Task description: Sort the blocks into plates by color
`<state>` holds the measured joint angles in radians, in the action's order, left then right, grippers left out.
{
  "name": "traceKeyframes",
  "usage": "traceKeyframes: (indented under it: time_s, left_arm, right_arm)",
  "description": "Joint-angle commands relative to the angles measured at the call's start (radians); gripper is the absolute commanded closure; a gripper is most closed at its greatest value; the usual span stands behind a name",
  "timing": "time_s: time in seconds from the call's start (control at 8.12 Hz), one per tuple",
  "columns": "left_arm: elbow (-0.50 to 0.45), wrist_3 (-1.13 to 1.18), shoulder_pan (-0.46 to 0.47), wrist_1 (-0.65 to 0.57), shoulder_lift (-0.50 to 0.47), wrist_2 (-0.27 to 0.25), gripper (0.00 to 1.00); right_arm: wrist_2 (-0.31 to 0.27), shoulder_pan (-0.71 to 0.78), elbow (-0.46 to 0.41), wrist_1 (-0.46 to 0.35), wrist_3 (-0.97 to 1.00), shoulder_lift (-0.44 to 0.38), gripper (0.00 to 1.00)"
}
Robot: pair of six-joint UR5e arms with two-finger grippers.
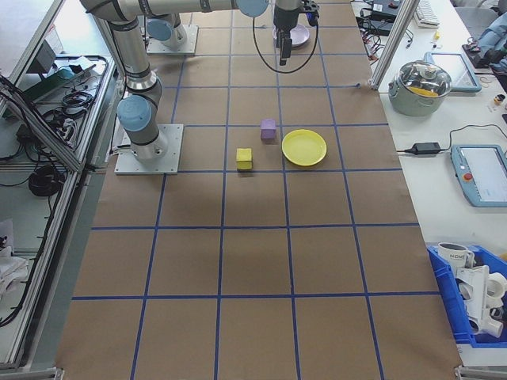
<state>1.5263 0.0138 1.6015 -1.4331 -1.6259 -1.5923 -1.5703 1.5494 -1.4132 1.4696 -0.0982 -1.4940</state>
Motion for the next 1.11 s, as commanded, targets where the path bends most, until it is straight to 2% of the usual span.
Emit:
traceKeyframes:
  time_s: [0.0, 0.37, 0.62, 0.74, 0.98]
  left_arm:
    - [0.000, 0.000, 0.000, 0.000, 0.000, 0.000, 0.00]
    - [0.000, -0.002, 0.000, 0.000, 0.000, 0.000, 0.00]
    - [0.000, -0.002, 0.000, -0.001, 0.000, -0.001, 0.00]
    - [0.000, -0.003, 0.000, 0.000, 0.001, -0.001, 0.00]
    - [0.000, -0.003, -0.002, 0.000, 0.000, -0.001, 0.00]
  right_arm:
    - [-0.007, -0.006, -0.003, 0.005, -0.009, 0.008, 0.00]
    - [-0.008, -0.082, -0.007, 0.048, -0.040, 0.035, 0.00]
    - [-0.013, -0.179, -0.048, 0.064, -0.174, 0.037, 0.00]
    - [-0.014, -0.221, -0.105, 0.101, -0.222, 0.032, 0.00]
    - [-0.030, -0.303, -0.273, 0.200, -0.280, 0.015, 0.00]
